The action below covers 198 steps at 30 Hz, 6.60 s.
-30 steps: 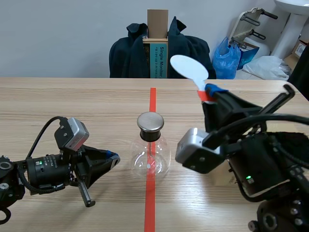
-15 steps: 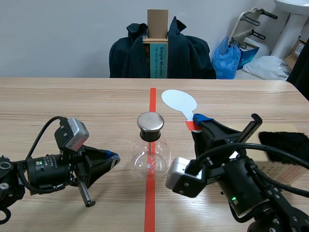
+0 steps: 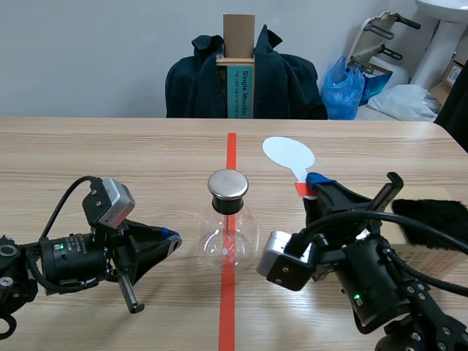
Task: Do the electroscope experiment.
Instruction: 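Bring the plate to the electroscope and point at the metal foil, then move the plate toward and away from the electroscope, then rub the plate on the fur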
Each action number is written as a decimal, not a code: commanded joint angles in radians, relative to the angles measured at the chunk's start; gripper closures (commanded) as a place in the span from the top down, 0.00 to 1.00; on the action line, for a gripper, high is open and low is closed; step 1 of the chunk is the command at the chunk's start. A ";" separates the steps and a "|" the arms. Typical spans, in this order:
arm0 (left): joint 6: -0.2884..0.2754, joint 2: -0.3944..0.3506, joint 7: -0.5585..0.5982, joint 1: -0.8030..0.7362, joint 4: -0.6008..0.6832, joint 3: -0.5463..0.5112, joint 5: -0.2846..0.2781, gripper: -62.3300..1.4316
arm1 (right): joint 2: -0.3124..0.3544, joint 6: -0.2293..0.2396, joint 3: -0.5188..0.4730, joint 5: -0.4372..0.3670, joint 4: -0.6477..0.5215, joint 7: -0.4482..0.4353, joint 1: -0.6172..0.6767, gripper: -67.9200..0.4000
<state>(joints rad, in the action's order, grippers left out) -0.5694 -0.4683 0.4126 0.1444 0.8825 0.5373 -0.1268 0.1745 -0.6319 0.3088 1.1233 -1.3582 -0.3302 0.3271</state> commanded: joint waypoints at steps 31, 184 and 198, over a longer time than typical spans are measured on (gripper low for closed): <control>-0.001 0.002 0.014 0.008 0.021 -0.008 -0.010 0.06 | 0.011 -0.006 -0.006 0.082 -0.012 -0.317 -0.011 0.02; -0.077 -0.375 0.305 -0.881 0.689 -0.557 -0.101 1.00 | 0.005 -0.034 -0.565 -0.346 -0.615 -0.010 0.457 0.02; -0.077 -0.375 0.302 -0.880 0.689 -0.557 -0.101 1.00 | -0.045 -0.033 -0.563 -0.228 -0.139 -0.269 0.340 0.02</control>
<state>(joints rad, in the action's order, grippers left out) -0.6411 -0.8528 0.7040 -0.7422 1.5658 -0.0250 -0.2138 0.1188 -0.6540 -0.2470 0.8997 -1.4734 -0.6022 0.6720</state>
